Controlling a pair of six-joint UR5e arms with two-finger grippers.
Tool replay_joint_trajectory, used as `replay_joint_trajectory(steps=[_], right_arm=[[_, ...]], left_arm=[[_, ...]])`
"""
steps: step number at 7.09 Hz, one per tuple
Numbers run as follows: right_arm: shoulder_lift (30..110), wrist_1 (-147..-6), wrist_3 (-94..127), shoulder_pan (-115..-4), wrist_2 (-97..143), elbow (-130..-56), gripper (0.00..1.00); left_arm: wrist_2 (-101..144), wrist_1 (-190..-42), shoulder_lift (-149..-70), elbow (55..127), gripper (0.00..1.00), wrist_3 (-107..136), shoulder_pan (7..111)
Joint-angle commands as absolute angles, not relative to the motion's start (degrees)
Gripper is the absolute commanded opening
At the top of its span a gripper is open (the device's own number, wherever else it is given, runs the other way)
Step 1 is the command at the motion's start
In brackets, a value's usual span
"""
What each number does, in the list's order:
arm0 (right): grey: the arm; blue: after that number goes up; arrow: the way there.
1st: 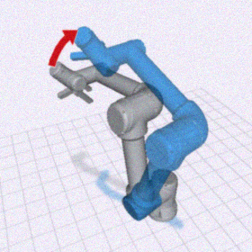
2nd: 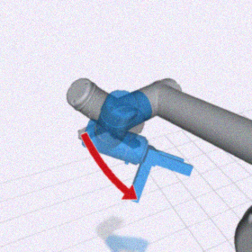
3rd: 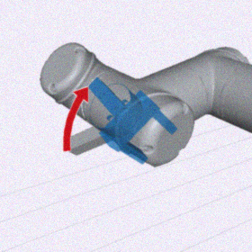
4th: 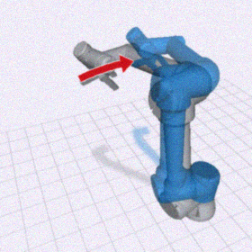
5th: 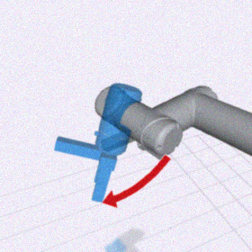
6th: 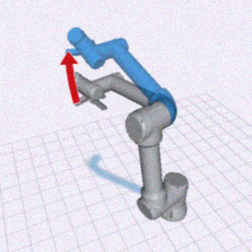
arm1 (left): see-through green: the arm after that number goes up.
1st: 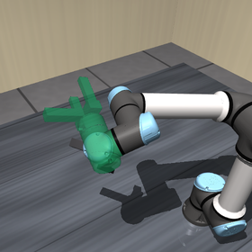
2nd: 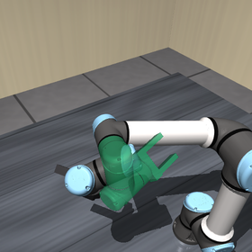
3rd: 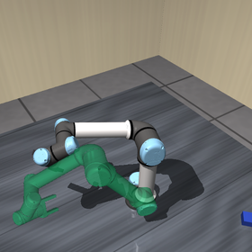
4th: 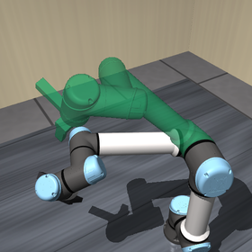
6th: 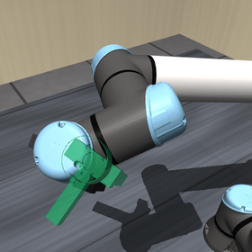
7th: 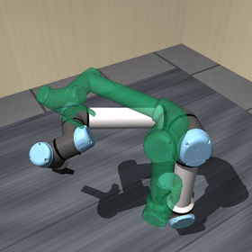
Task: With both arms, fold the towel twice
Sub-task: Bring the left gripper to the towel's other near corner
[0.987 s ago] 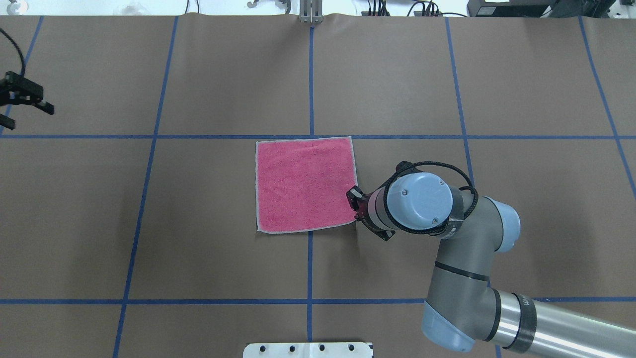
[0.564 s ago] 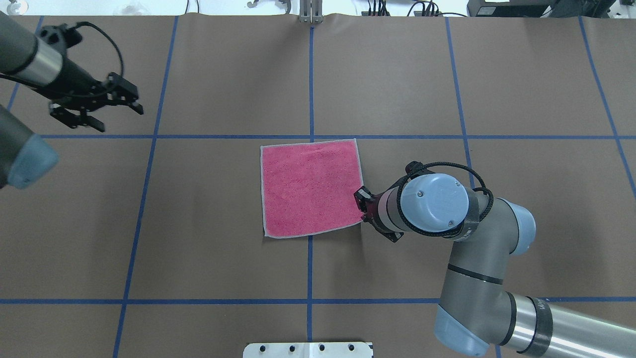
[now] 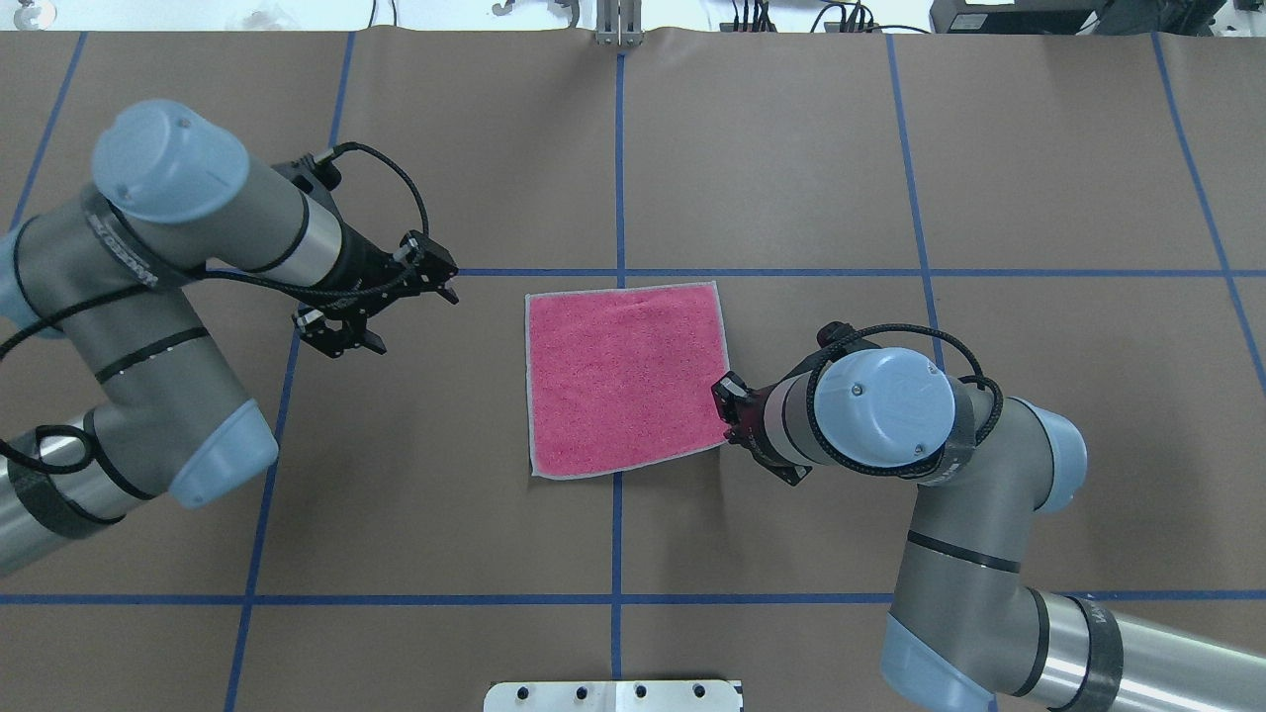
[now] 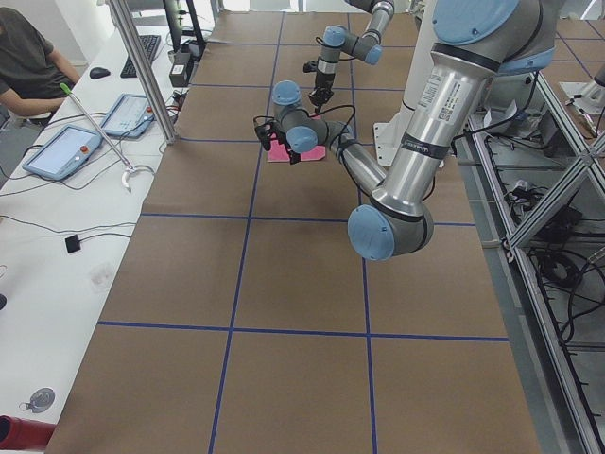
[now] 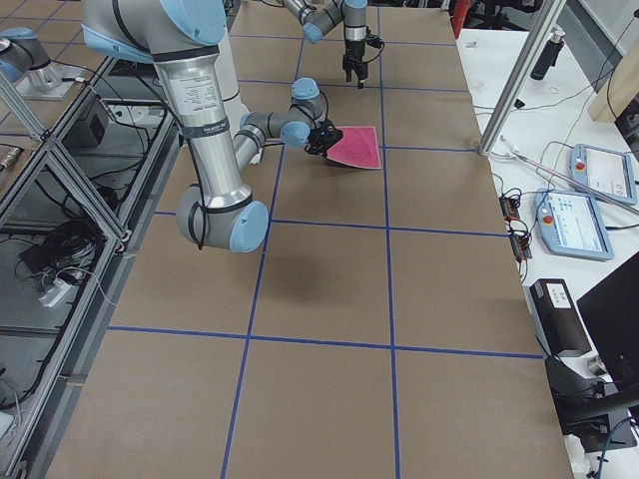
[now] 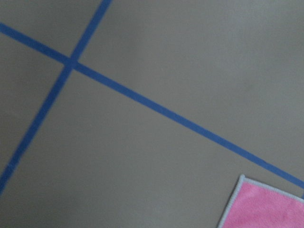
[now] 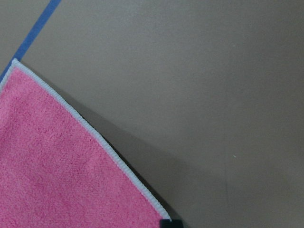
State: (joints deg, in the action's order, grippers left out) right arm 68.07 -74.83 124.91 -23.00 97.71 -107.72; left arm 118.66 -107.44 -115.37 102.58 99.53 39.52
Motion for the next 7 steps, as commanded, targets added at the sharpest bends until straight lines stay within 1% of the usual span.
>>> replay_joint_trajectory(steps=[1, 3, 4, 6, 7], right_arm=[[68.12, -74.71, 124.98, -21.98, 97.30, -107.93, 0.00], [68.12, -74.79, 124.89, -21.97, 97.38, -107.84, 0.00], [68.12, -74.79, 124.81, -21.80, 97.64, -107.67, 0.00], [68.11, -74.79, 124.54, -21.80, 97.91, -107.58, 0.00], [68.03, -74.79, 124.54, -21.80, 97.91, -107.49, 0.00]], left_arm=[[112.86, -109.93, -116.28, 102.92, 0.99, 107.80, 32.98], [103.06, -114.50, -115.67, 102.75, 0.98, 111.95, 26.31], [100.83, -115.22, -115.49, 102.48, 0.97, 112.49, 24.80], [96.61, -115.31, -115.40, 102.31, 0.92, 113.82, 21.55], [96.59, -115.31, -115.40, 102.22, 0.88, 113.82, 21.01]])
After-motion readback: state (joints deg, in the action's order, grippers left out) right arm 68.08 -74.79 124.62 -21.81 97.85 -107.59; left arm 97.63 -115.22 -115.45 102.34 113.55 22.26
